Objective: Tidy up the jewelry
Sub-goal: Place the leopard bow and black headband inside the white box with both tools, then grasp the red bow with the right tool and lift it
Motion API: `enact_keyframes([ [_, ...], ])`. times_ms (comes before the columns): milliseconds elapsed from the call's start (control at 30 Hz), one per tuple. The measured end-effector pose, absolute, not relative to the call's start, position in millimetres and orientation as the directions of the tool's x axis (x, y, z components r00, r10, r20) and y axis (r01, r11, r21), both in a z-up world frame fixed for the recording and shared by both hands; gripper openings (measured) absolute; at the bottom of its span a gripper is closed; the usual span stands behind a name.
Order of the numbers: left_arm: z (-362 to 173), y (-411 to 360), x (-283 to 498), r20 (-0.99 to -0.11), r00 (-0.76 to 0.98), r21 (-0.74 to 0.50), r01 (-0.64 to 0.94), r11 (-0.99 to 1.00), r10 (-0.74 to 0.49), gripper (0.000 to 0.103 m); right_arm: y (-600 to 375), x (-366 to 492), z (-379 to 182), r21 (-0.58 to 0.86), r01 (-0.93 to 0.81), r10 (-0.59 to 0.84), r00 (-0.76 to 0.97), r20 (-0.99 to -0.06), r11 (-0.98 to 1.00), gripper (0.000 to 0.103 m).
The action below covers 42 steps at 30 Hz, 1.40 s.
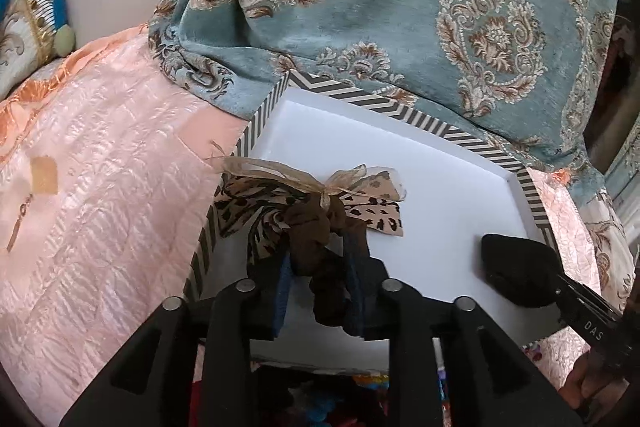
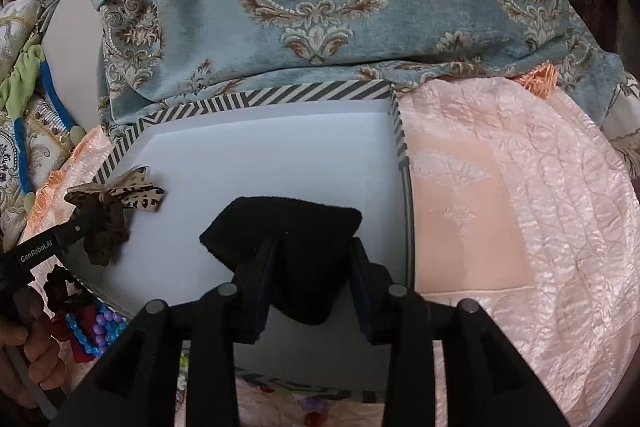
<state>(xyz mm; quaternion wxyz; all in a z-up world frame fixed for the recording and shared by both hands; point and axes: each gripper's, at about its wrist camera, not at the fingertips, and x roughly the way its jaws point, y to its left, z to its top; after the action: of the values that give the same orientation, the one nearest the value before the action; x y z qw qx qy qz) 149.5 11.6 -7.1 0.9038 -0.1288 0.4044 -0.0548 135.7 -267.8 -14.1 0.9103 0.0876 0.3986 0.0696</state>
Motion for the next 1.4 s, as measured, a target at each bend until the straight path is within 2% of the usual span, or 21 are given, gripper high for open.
enact_keyframes([
  [167,4.6,25.5,139.5,-0.695,0.683,-0.311,-0.004,0.95,-0.225,0.013,-270.4,125.8,-4.2,0.238,-0.067,0.214,0.704,-0.677,0.969,0.041],
  [333,19.8,59.4,116.9,-0.664,0.732,-0.311,-0.082,0.947,-0.155,0.014,-273.5,109.9,12.7,0.222,-0.066,0.193,0.762,-0.619,0.973,0.044],
  [467,18.2,85.8,97.3,-0.689,0.715,-0.323,-0.152,0.934,-0.122,0.014,-279.5,88.9,25.2,0.211,-0.051,0.167,0.798,-0.579,0.976,0.044],
  [600,14.2,90.0,78.3,-0.705,0.691,-0.352,-0.147,0.924,-0.158,0.014,-280.0,62.7,29.3,0.197,-0.041,0.153,0.784,-0.601,0.98,0.044],
  [767,14.8,60.0,65.4,-0.69,0.684,-0.351,-0.03,0.936,-0.236,0.014,-275.3,9.1,10.1,0.223,0.006,0.149,0.727,-0.67,0.975,0.044],
  [1033,2.5,31.5,70.7,-0.723,0.647,-0.297,0.023,0.954,-0.241,0.014,-267.1,-11.1,-25.4,0.257,0.045,0.168,0.646,-0.745,0.965,0.044],
  [1200,-5.2,28.0,73.0,-0.739,0.628,-0.296,0.022,0.955,-0.244,0.014,-267.1,-9.3,-29.4,0.261,0.053,0.165,0.652,-0.74,0.964,0.044],
  [1267,-3.2,25.8,70.4,-0.733,0.633,-0.288,0.039,0.957,-0.247,0.0,-264.9,-10.3,-29.1,0.245,0.048,0.156,0.654,-0.741,0.968,0.044],
  [1400,8.5,28.3,59.3,-0.703,0.666,-0.281,0.062,0.958,-0.249,0.0,-264.6,-7.5,-29.2,0.245,0.051,0.153,0.655,-0.74,0.968,0.044],
])
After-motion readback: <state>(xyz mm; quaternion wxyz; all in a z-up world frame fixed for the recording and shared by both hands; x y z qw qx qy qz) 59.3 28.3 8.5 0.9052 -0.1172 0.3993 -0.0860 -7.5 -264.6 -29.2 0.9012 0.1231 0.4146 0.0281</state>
